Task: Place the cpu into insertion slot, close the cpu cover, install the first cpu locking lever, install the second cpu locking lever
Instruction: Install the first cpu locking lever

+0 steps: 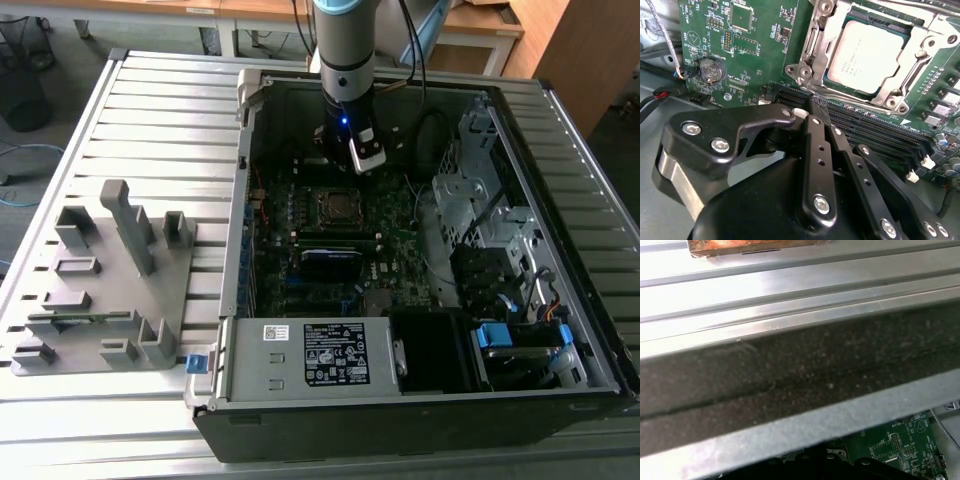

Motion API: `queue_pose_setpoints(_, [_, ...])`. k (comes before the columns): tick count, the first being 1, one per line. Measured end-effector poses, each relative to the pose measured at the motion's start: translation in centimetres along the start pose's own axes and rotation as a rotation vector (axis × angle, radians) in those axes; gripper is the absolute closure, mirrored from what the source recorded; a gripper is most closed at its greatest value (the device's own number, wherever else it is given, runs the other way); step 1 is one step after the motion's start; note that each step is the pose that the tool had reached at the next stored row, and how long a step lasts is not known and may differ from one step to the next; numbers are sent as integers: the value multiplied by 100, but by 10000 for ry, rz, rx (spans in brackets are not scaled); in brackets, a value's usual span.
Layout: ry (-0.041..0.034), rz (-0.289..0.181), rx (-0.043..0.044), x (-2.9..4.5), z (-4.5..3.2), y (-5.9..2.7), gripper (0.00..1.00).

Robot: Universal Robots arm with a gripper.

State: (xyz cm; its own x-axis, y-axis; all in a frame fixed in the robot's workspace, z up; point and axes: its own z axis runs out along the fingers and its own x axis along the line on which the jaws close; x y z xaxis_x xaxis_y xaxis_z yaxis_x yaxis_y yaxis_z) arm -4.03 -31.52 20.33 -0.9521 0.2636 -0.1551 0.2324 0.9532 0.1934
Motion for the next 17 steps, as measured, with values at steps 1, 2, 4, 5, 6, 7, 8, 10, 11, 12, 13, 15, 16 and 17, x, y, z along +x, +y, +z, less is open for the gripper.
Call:
queue_pose_setpoints(1, [4,1,2,0,0,0,90])
queue_pose_setpoints(2, [19,4,5,-1,0,0,90])
queue_pose_setpoints(4, [78,13,22,-8,2,3,90])
queue_pose_setpoints(5, [123,20,34,-14,2,4,90])
queue_pose_setpoints(6, [164,26,46,-17,2,4,90])
queue_pose_setpoints(7, [193,30,54,-18,2,4,90])
queue_pose_setpoints(8, [210,34,60,-17,2,4,90])
queue_pose_setpoints(10, [291,41,108,-18,3,5,90])
queue_pose_setpoints(11, [400,49,201,-18,2,5,90])
queue_pose_setpoints(12, [542,55,354,-18,2,5,90])
queue_pose_setpoints(13, [682,61,501,-18,3,5,90])
queue_pose_setpoints(15, [854,73,646,-18,3,5,90])
queue_pose_setpoints(16, [886,76,661,-18,3,4,90])
queue_pose_setpoints(17, [887,77,662,-18,2,4,90])
